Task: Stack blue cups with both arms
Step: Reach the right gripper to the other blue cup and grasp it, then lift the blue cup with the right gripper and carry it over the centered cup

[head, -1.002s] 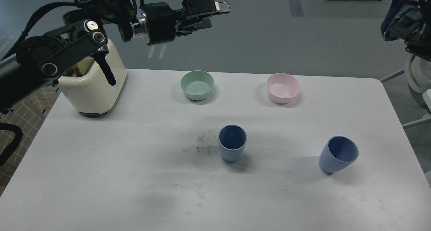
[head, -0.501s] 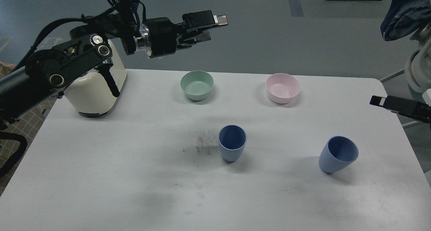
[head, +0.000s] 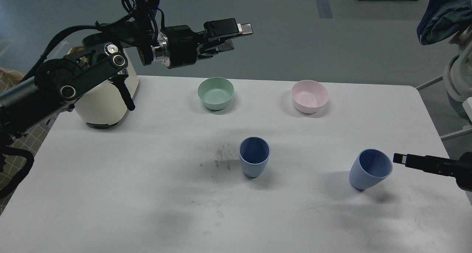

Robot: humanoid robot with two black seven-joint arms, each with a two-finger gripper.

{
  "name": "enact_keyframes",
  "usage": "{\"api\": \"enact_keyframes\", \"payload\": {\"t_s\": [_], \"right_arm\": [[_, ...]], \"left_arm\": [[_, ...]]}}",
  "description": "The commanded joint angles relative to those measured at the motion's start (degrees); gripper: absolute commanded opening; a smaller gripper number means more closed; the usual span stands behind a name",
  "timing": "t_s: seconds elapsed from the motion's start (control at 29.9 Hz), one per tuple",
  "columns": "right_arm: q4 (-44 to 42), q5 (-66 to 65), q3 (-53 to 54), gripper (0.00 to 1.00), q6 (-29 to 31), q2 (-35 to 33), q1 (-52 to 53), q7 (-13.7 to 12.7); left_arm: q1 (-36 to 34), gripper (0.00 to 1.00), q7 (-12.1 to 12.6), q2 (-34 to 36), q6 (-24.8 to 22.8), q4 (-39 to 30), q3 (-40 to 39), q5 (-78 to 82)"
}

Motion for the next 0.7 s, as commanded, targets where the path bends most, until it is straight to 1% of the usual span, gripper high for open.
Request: {"api": "enact_keyframes", "payload": {"t_s": [0.0,0.13,0.2,0.33,0.43,0.47,0.53,0.6,0.63,0.67], "right_arm": [[-0.1,-0.3,0.2,0.84,0.0,1.8,-0.6,-0.1],[-0.2,-1.9,0.2,0.80,0.0,2.8,-0.9,-0.1],[-0.4,-3.1,0.2,0.75,0.0,4.3,-1.2,-0.1],[-0.9,-3.9,0.3,0.74,0.0,6.2,-1.7,-0.3],[-1.9,-5.6,0.3,0.68,0.0,6.8,-1.8,-0.3],[-2.2,-5.6,0.4,0.64,0.0,7.2,-1.7,-0.3],[-2.3,-5.6,0.5,0.61,0.0,7.5,-1.7,-0.4],[-2.4,-5.7,0.5,0.54,0.0,7.6,-1.8,-0.5],[-2.4,-5.7,0.5,0.47,0.0,7.7,-1.8,-0.5],[-2.4,-5.7,0.5,0.38,0.0,7.7,-1.8,-0.6]], "left_arm": [[0.2,0.96,0.0,0.0,0.1,0.0,0.0,0.0],[0.3,0.96,0.0,0.0,0.2,0.0,0.0,0.0],[0.8,0.96,0.0,0.0,0.2,0.0,0.0,0.0],[1.0,0.96,0.0,0.0,0.3,-0.1,0.0,0.0],[1.3,0.96,0.0,0.0,0.3,0.0,0.0,0.0],[1.6,0.96,0.0,0.0,0.4,-0.1,-0.2,0.0],[1.7,0.96,0.0,0.0,0.5,-0.1,-0.2,0.0],[2.0,0.96,0.0,0.0,1.0,-0.3,-0.2,0.0],[2.2,0.96,0.0,0.0,1.3,-0.3,-0.1,0.0],[2.3,0.96,0.0,0.0,1.4,-0.3,-0.2,0.0]]}}
